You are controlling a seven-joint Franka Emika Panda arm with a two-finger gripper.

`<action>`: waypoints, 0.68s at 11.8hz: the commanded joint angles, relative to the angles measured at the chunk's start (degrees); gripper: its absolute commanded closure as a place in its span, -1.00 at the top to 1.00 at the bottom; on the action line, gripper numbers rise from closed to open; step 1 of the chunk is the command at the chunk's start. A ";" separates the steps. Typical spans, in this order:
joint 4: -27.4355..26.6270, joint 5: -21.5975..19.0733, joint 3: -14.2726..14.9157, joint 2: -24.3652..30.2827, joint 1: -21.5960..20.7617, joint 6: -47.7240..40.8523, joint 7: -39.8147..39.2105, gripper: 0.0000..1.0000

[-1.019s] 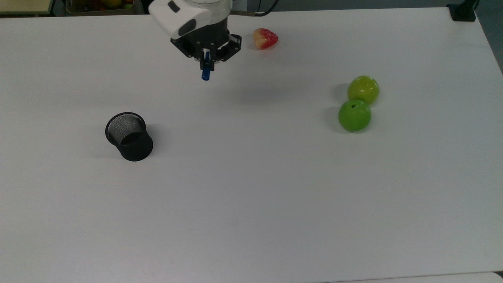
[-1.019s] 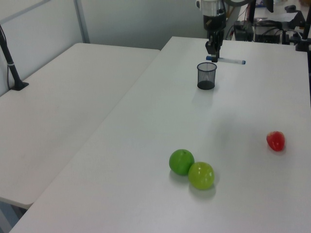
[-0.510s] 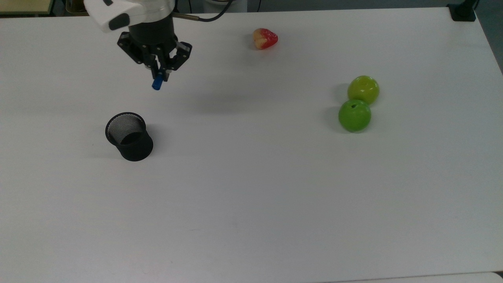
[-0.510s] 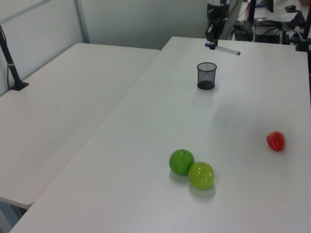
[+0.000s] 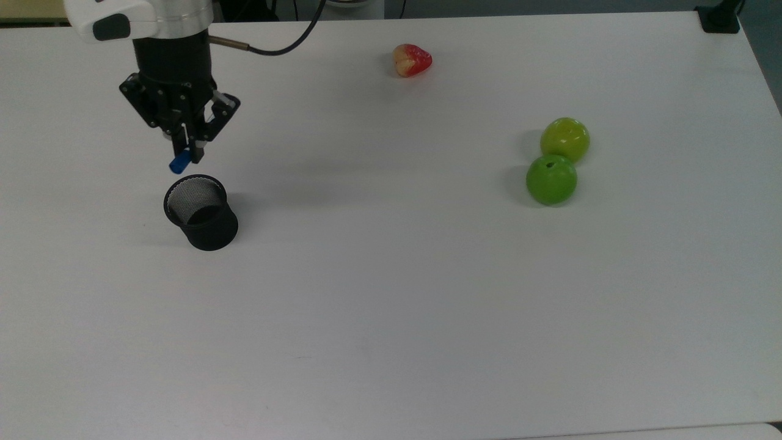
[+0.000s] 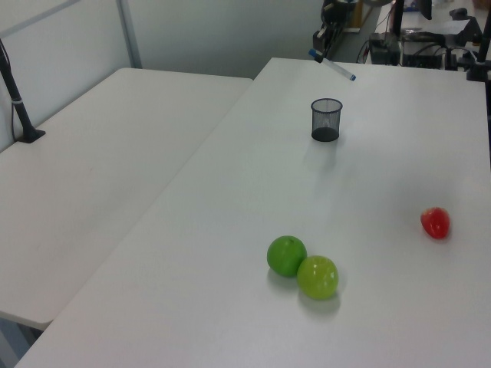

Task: Place marker
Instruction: 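Tilt the marker upright and lower it into the cup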

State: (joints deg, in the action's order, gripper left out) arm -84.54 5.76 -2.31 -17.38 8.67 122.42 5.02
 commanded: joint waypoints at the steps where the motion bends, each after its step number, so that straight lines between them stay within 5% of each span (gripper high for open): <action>1: -6.94 0.92 0.64 1.04 1.09 12.71 -0.28 -0.80; 8: -13.98 1.18 2.22 -2.56 2.84 33.30 -0.62 -0.80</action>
State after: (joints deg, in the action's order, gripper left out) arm -95.65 5.80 -0.53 -19.12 11.12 148.96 5.01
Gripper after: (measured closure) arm 0.833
